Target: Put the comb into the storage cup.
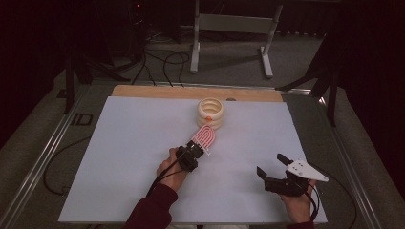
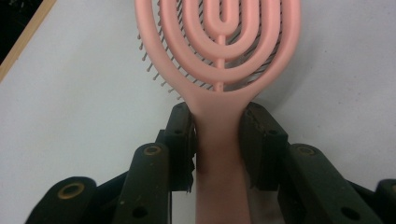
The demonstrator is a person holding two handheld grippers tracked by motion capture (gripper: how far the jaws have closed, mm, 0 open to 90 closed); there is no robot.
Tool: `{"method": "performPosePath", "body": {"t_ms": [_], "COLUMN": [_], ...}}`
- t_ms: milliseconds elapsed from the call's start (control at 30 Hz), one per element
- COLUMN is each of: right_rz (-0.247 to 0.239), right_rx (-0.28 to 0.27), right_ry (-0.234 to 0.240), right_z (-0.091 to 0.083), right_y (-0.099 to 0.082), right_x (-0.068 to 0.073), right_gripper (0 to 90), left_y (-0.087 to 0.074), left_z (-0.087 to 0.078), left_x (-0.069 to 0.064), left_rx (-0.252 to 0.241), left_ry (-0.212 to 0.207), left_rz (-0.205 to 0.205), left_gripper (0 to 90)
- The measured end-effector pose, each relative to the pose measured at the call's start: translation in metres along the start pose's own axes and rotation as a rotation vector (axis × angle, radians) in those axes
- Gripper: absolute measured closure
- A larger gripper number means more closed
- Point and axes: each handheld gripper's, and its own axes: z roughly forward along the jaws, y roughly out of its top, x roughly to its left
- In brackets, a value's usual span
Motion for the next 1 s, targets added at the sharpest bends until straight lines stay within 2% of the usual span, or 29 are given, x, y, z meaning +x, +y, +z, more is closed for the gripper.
{"method": "performPosePath", "body": {"t_ms": [233, 500, 667, 700, 833, 900, 933, 1000], "right_rz": [0.003, 0.003, 0.004, 0.001, 0.002, 0.001, 0.0, 0.002], "right_rx": [-0.001, -0.002, -0.001, -0.001, -0.001, -0.002, -0.001, -0.002], "right_ry": [0.0, -0.001, -0.001, -0.001, -0.002, -0.002, -0.002, 0.0], "right_z": [0.0, -0.001, -0.001, 0.0, -0.001, -0.001, -0.001, -0.001], "right_y": [0.0, 0.0, 0.0, 0.0, 0.001, 0.001, 0.001, 0.001], "right_x": [0.0, -0.001, 0.0, 0.0, 0.001, 0.001, 0.001, 0.0], "right_gripper": [8.3, 8.3, 8.3, 8.3, 8.3, 8.3, 8.3, 8.3], "left_y": [-0.001, -0.011, -0.013, -0.016, -0.014, -0.013, -0.012, -0.013], "left_z": [0.0, -0.002, -0.002, 0.0, 0.001, 0.001, 0.0, 0.0], "left_x": [0.006, 0.023, 0.025, 0.031, 0.033, 0.032, 0.032, 0.033], "left_rx": [0.015, 0.036, 0.035, 0.035, 0.053, 0.059, 0.064, 0.053], "left_ry": [-0.034, -0.111, -0.116, -0.158, -0.165, -0.165, -0.162, -0.174], "left_rz": [-0.006, -0.042, -0.05, -0.092, -0.096, -0.092, -0.077, -0.085], "left_gripper": [68.6, 69.4, 69.4, 69.5, 69.8, 70.6, 70.6, 71.3]}}
